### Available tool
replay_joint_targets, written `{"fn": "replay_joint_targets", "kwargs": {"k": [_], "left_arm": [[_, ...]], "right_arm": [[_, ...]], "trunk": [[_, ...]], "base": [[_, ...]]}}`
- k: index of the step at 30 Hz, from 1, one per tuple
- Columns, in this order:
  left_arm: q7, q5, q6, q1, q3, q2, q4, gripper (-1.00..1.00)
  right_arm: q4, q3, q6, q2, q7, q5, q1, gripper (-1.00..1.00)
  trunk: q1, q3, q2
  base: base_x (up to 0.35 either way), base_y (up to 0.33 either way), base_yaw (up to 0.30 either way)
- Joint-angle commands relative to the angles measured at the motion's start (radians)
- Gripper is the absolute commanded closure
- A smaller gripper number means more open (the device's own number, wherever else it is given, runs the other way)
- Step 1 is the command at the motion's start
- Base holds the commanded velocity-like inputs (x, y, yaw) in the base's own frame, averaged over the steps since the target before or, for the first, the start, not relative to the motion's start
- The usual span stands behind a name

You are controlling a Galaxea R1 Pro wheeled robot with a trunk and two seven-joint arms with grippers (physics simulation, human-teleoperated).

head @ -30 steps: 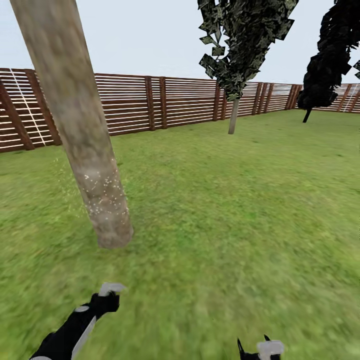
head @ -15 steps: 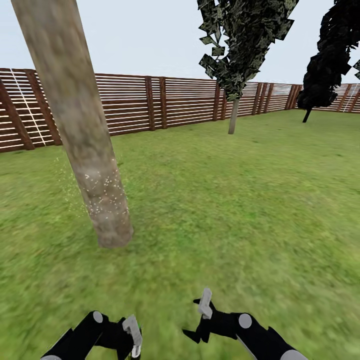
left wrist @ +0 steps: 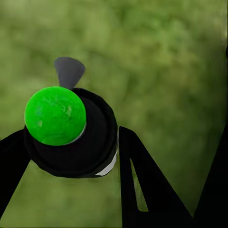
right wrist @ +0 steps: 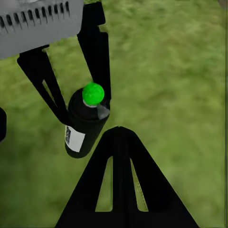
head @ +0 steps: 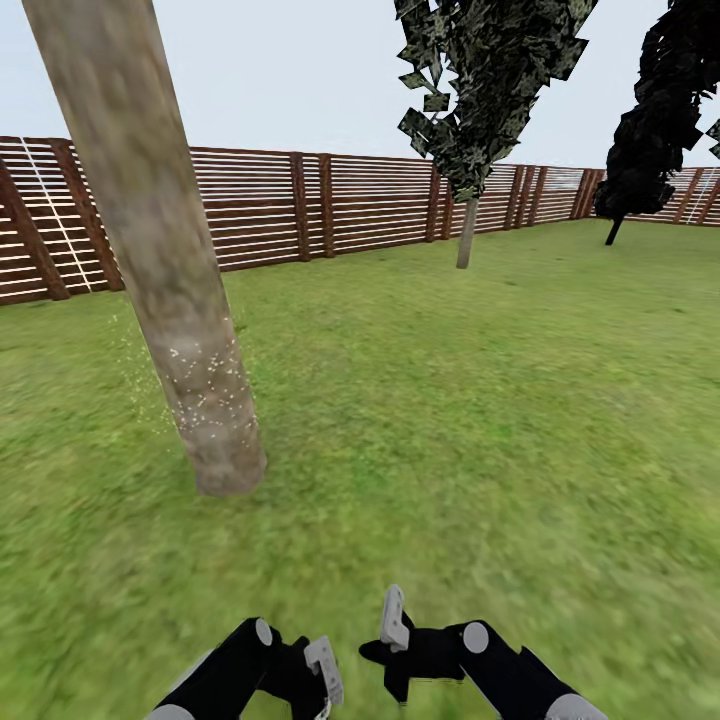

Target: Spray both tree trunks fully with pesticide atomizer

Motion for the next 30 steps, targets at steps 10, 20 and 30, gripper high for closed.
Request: {"fn": "replay_joint_targets", "kwargs": {"k": [10, 20, 30], "left_arm": [[-0.006, 0.002, -0.043, 0.0, 0.002, -0.034, -0.001, 1.0], [-0.005, 0.042, -0.046, 0.0, 0.0, -0.046, -0.003, 1.0], [-0.008, 0.089, -0.049, 0.0, -0.001, -0.052, -0.004, 1.0]], "right_arm": [[0.002, -0.001, -0.002, 0.0, 0.0, 0.001, -0.003, 1.0], [0.002, -0.001, -0.002, 0.0, 0.0, 0.001, -0.003, 1.0], [0.003, -0.001, -0.003, -0.001, 0.0, 0.001, -0.003, 1.0]], "trunk": [[0.0, 0.0, 0.0], [0.0, 0.0, 0.0], [0.0, 0.0, 0.0]], "base": [[0.0, 0.0, 0.0], [0.0, 0.0, 0.0], [0.0, 0.0, 0.0]]}}
